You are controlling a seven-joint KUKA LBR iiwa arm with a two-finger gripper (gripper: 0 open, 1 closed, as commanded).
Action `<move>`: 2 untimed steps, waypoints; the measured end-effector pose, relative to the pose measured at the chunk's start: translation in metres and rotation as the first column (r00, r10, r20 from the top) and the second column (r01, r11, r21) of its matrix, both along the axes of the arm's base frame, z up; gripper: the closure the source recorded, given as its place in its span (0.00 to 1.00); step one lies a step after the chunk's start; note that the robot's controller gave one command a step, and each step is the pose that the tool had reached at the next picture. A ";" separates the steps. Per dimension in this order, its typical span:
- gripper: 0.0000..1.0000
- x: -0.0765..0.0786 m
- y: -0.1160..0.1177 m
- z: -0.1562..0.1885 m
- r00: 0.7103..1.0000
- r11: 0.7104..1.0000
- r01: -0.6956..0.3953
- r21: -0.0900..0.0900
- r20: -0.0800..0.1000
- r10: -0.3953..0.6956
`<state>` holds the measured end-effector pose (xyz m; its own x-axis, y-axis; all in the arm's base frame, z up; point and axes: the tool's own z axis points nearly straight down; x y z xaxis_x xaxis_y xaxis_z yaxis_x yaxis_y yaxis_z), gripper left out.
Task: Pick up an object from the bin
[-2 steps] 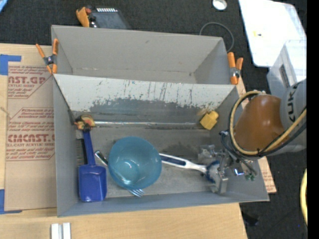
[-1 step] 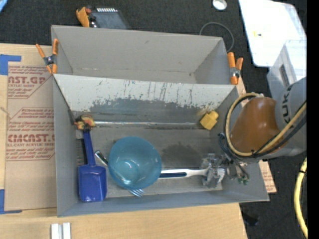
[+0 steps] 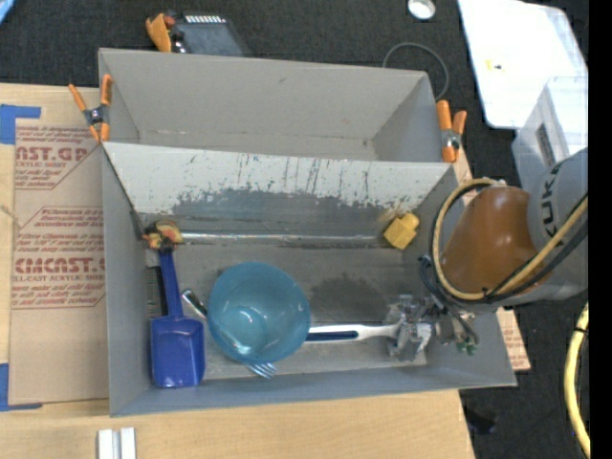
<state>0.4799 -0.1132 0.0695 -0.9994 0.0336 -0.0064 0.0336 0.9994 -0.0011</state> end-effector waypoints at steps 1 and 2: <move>1.00 -0.001 0.000 0.004 1.000 1.000 0.000 0.000 -0.001 0.000; 1.00 0.000 0.001 0.008 1.000 1.000 0.000 0.000 -0.001 0.000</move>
Offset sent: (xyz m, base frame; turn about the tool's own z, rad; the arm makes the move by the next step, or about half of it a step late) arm -0.0004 0.0002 0.0096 -0.0001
